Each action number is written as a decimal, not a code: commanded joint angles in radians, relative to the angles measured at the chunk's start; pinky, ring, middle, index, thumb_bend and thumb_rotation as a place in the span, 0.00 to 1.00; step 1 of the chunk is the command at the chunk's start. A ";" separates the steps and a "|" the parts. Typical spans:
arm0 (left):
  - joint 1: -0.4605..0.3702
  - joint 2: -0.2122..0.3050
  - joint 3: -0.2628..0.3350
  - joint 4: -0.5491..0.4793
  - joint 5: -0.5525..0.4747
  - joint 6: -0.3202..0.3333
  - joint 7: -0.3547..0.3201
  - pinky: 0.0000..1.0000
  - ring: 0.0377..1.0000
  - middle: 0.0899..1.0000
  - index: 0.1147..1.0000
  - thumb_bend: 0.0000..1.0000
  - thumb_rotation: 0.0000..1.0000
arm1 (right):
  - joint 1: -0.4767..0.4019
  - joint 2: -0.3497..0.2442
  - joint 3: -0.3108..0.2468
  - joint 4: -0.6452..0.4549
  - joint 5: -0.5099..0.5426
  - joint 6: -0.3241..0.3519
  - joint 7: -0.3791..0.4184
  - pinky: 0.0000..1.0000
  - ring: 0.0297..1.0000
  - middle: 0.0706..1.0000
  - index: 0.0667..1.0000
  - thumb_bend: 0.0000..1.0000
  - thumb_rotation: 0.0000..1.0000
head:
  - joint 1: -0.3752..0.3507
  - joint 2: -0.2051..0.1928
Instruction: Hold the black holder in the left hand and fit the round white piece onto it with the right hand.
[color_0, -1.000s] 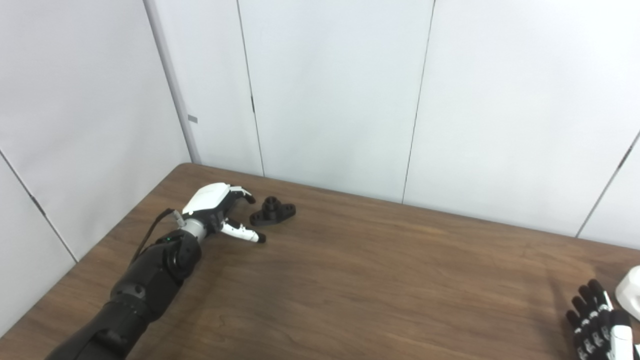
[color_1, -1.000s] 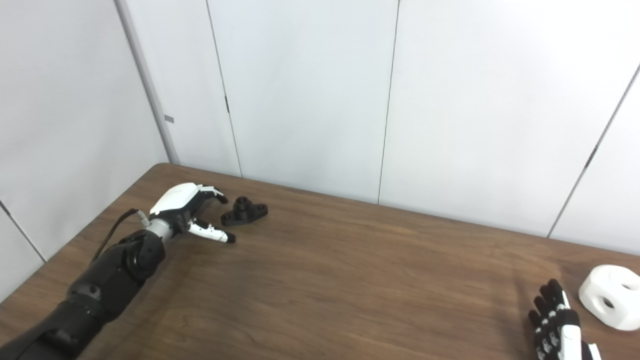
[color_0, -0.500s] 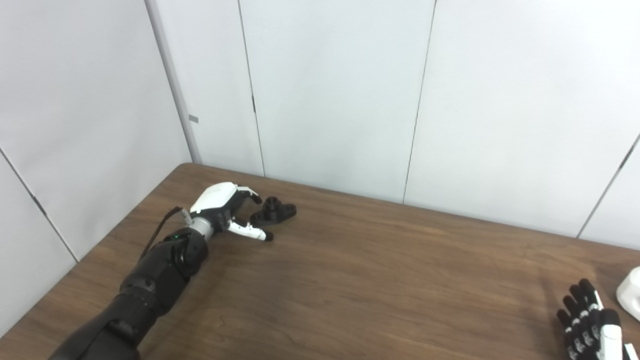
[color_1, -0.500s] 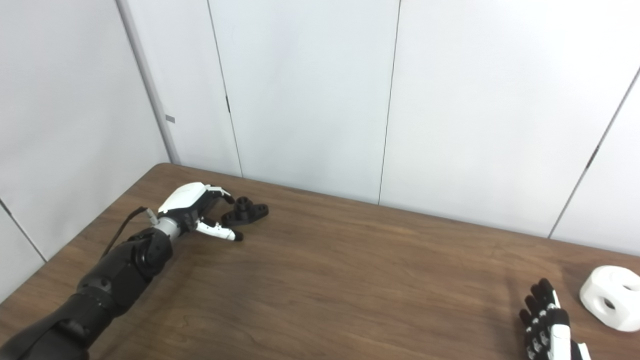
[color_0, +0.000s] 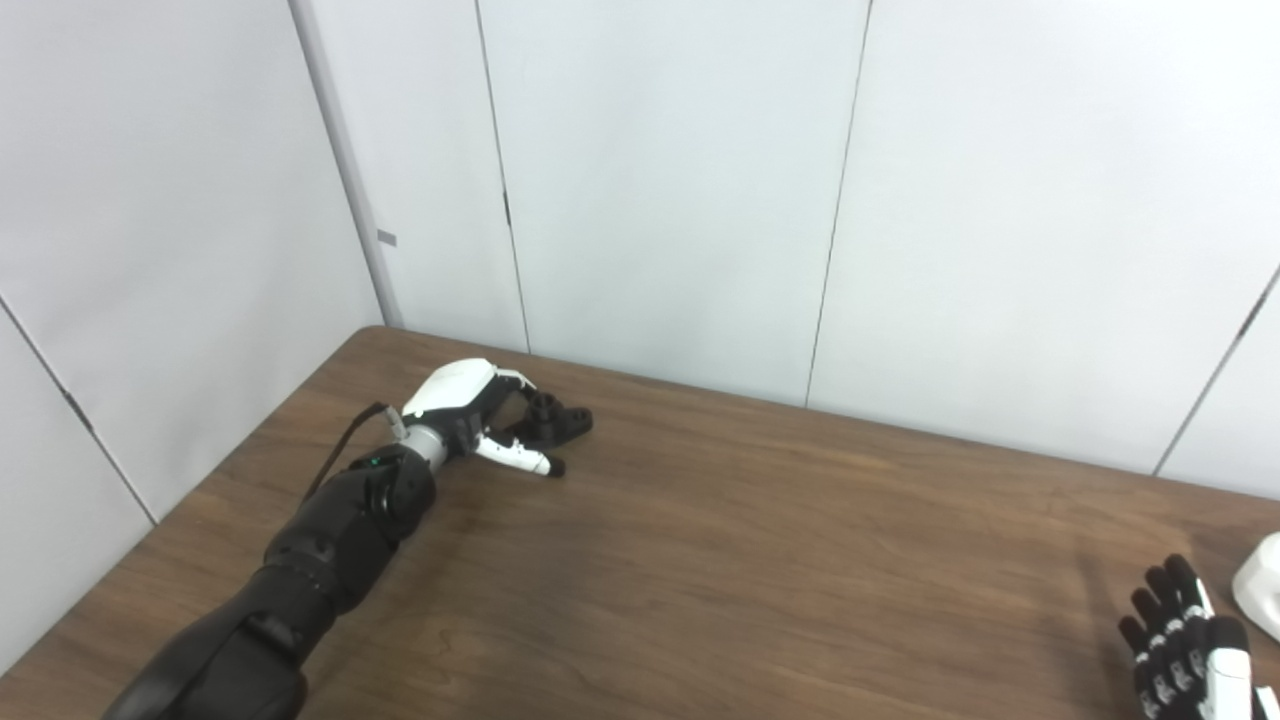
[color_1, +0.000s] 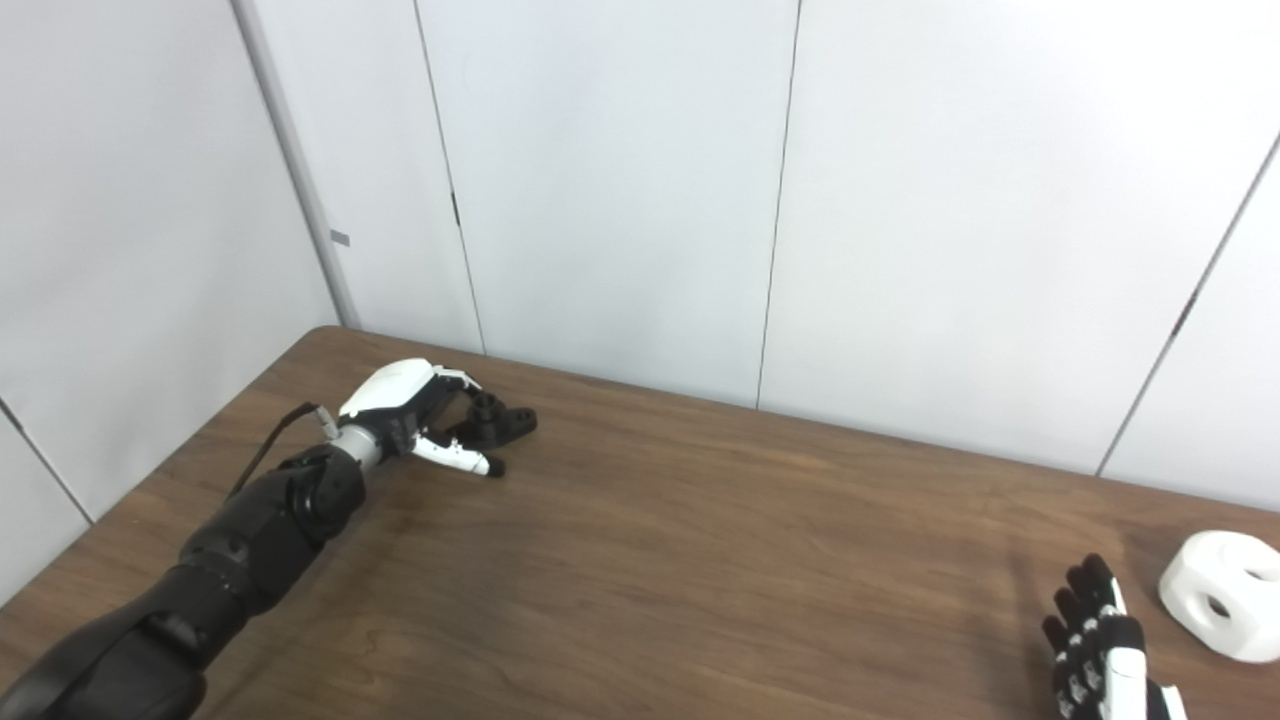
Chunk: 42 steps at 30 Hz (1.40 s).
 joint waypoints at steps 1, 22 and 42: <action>-0.043 0.005 -0.011 0.006 0.011 -0.026 0.015 0.98 0.96 0.88 0.69 0.95 0.33 | -0.020 -0.003 -0.004 -0.040 0.001 -0.021 -0.005 1.00 1.00 1.00 1.00 0.44 1.00 | 0.001 0.001; -0.052 0.031 -0.041 0.030 0.018 -0.150 0.074 0.97 0.85 0.66 0.42 0.52 0.05 | -0.034 -0.012 -0.026 -0.039 0.023 -0.035 -0.003 1.00 1.00 1.00 1.00 0.51 1.00 | 0.011 0.021; 0.017 0.025 -0.022 -0.029 0.018 -0.149 0.100 0.98 0.91 0.70 0.42 0.52 0.05 | -0.047 -0.007 -0.033 -0.054 0.027 -0.036 -0.013 1.00 1.00 1.00 1.00 0.55 1.00 | 0.000 0.022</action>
